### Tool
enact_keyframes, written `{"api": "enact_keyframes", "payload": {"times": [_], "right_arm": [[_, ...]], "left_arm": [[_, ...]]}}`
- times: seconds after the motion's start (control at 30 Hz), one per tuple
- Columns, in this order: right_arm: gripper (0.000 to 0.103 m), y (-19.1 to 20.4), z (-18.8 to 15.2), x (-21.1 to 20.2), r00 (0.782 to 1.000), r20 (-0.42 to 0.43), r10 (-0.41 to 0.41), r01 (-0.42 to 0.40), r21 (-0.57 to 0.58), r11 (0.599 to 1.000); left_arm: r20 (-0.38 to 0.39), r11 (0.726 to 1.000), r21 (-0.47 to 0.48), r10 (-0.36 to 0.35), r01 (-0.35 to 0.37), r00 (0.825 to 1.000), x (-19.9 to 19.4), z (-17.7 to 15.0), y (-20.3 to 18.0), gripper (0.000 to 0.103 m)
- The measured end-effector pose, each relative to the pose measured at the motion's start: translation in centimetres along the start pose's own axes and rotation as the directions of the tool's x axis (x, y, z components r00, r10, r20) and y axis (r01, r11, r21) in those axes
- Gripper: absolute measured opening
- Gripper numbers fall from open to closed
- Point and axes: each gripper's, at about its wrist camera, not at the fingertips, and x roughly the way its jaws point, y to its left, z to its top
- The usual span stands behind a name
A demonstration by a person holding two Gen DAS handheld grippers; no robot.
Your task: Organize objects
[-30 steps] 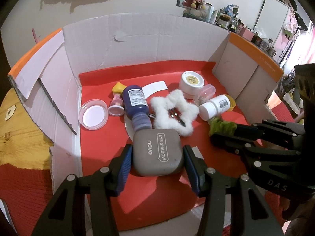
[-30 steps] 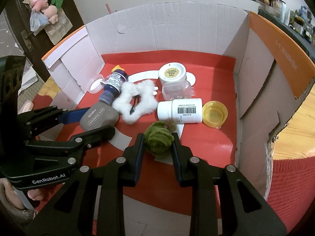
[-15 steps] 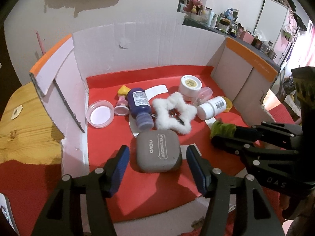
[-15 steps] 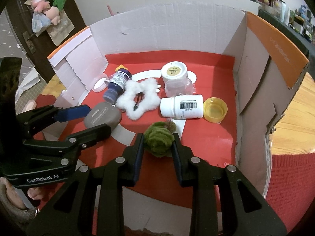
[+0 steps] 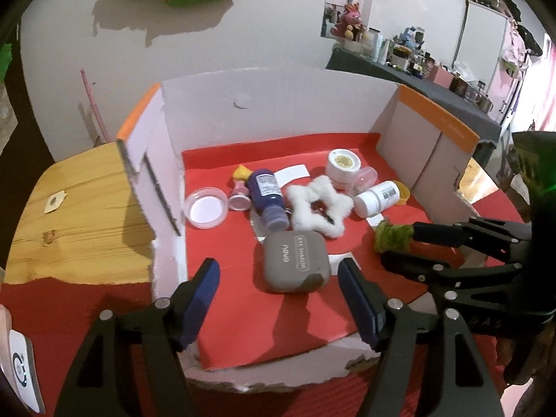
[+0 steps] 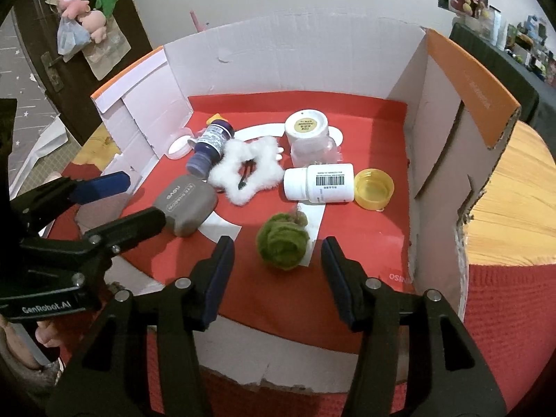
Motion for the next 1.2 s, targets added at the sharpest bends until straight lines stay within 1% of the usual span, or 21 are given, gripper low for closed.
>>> {"api": "enact_keyframes", "payload": {"times": [0.03,0.17,0.23,0.3,0.43,0.53,0.7,0.77,0.87,0.93,1.0,1.07,1.13,1.17,1.2], "right_arm": [[0.051,0.0,0.0,-0.1,1.0,0.002,-0.001,0.001,0.003,1.0],[0.054,0.2,-0.2,-0.4,1.0,0.005,-0.006,0.006,0.007,1.0],[0.062,0.5,-0.2,-0.7,1.0,0.01,-0.014,0.014,-0.001,1.0],[0.067,1.0,-0.2,-1.3,0.999,0.022,-0.029,0.029,-0.013,1.0],[0.068,1.4,-0.1,-2.5,0.997,0.047,-0.061,0.063,-0.024,0.998],[0.076,1.4,-0.4,-3.0,0.995,0.058,-0.078,0.079,-0.018,0.997],[0.077,1.4,-0.9,-3.1,0.996,0.048,-0.073,0.074,-0.004,0.997],[0.077,1.4,-1.1,-3.2,0.996,0.048,-0.074,0.074,0.005,0.997],[0.081,1.3,-1.4,-3.3,0.995,0.055,-0.085,0.084,0.015,0.996],[0.082,1.3,-1.6,-3.5,0.993,0.06,-0.098,0.097,0.019,0.995],[0.082,1.2,-1.7,-3.6,0.993,0.065,-0.103,0.101,0.026,0.995],[0.082,1.1,-1.8,-3.7,0.992,0.066,-0.103,0.101,0.033,0.994],[0.086,1.0,-1.9,-3.9,0.992,0.075,-0.101,0.098,0.039,0.994],[0.086,1.0,-2.0,-3.9,0.991,0.079,-0.104,0.101,0.041,0.994],[0.09,1.0,-2.0,-4.0,0.991,0.083,-0.106,0.102,0.044,0.994]], "left_arm": [[0.002,1.0,-0.001,0.005,-0.005,1.0,-0.1,-0.1,0.1,0.073],[0.007,1.0,-0.012,0.013,-0.013,1.0,-0.3,-0.5,0.3,0.078],[0.01,1.0,-0.014,0.017,-0.017,1.0,-0.5,-0.6,0.3,0.078],[0.014,1.0,-0.018,0.019,-0.019,1.0,-0.7,-0.7,0.4,0.079],[0.025,0.999,-0.032,0.025,-0.025,0.999,-1.1,-0.7,0.6,0.081],[0.029,0.999,-0.039,0.032,-0.031,0.999,-1.5,-0.9,0.8,0.084],[0.025,0.999,-0.029,0.044,-0.043,0.999,-1.8,-1.3,0.6,0.087],[0.026,0.999,-0.025,0.047,-0.047,0.999,-1.8,-1.5,0.4,0.09],[0.029,0.999,-0.021,0.051,-0.05,0.998,-1.9,-1.7,0.2,0.09],[0.025,0.999,-0.025,0.046,-0.045,0.999,-1.8,-1.8,0.2,0.091],[0.023,0.999,-0.03,0.043,-0.042,0.999,-1.8,-2.0,0.2,0.093],[0.03,0.999,-0.025,0.039,-0.038,0.999,-1.9,-2.1,0.0,0.099],[0.035,0.999,-0.018,0.031,-0.031,0.999,-2.0,-2.2,-0.3,0.103],[0.037,0.999,-0.017,0.039,-0.038,0.999,-2.1,-2.2,-0.4,0.103],[0.042,0.999,-0.015,0.048,-0.047,0.998,-2.2,-2.3,-0.4,0.103]]}}
